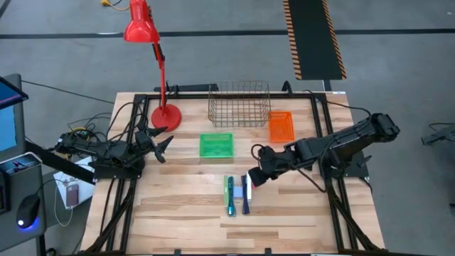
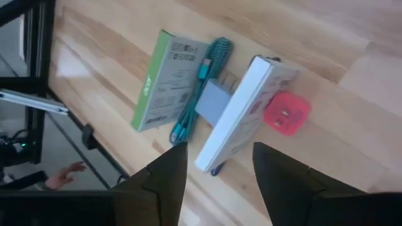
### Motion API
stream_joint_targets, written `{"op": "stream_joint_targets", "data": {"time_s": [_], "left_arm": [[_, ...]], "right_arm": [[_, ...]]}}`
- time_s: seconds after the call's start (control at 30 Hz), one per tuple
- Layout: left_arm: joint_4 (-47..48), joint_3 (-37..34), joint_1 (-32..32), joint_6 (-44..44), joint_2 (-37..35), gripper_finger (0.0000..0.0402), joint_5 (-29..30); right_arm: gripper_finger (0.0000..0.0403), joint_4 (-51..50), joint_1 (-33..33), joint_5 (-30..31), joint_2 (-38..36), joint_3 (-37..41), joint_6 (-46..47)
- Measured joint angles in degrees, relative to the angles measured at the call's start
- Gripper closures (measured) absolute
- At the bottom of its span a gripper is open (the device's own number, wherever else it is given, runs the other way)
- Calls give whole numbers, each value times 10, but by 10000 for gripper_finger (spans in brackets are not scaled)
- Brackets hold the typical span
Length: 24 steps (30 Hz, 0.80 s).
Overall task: Pick and place items into bin
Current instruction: Put the left white card reader box into the gold wire basket
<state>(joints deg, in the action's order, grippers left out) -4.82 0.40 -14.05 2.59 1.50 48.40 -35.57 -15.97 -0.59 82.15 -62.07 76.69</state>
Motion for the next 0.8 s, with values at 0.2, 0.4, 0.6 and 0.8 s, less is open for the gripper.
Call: {"op": "stream_joint_targets", "data": {"time_s": [0.2,0.4,0.6,0.8], "left_arm": [[0,0,0,0,0,184,0],[0,0,0,0,0,184,0],[0,0,0,0,0,184,0],[0,0,0,0,0,184,0]], "right_arm": [[241,-9,0,5,-1,-28,0],[246,-48,4,5,24,-61,-2],[246,-111,19,-22,78,-130,-40],[246,-187,32,-23,123,-208,-73]]}}
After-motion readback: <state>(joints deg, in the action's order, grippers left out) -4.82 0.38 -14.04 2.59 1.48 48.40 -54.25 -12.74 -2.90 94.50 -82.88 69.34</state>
